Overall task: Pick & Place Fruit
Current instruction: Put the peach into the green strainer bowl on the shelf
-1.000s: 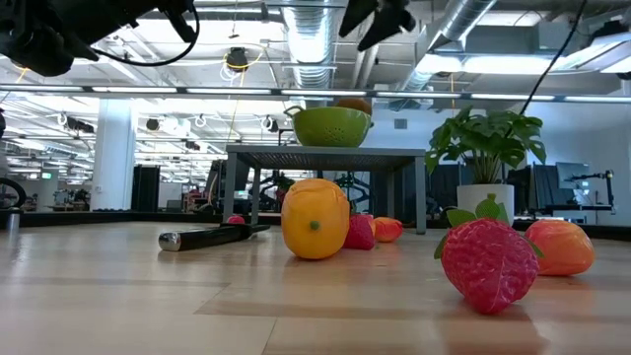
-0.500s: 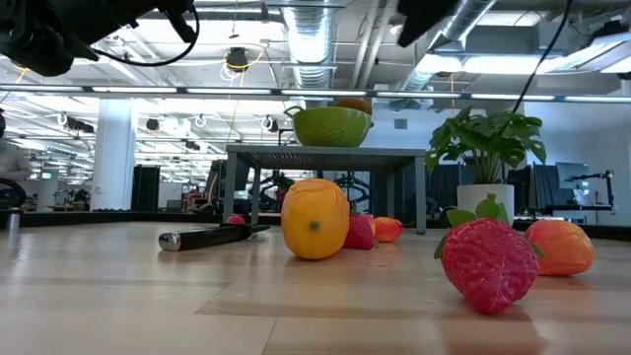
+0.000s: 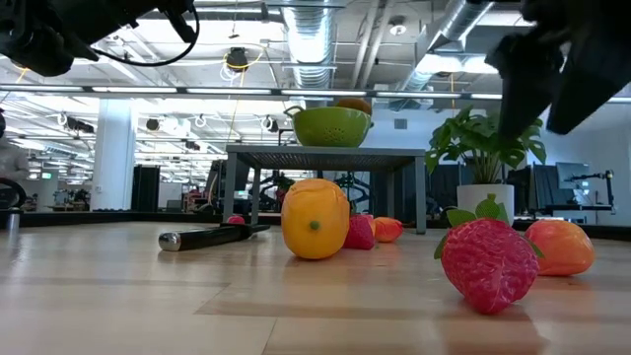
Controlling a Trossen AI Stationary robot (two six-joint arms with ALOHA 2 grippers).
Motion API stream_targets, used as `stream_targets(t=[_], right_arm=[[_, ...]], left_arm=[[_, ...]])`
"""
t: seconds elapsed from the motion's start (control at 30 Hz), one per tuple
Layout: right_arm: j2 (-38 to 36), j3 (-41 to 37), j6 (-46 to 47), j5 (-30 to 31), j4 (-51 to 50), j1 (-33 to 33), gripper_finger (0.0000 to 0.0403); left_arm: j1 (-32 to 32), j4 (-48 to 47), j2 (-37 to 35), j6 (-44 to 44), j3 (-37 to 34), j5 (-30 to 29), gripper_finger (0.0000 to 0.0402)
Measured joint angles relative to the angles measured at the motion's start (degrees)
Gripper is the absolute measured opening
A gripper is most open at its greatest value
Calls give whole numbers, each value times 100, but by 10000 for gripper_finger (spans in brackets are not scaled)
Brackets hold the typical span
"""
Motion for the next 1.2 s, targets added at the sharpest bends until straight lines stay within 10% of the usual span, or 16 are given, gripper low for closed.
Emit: stream_targets(t=[0.4, 1.2], right_arm=[[229, -526, -66, -135, 1705, -33, 302], [1493, -159, 54, -792, 1489, -39, 301]], left_arm=[[2, 0, -2, -1, -1, 15, 106], [1, 2, -2, 1, 1, -7, 106]])
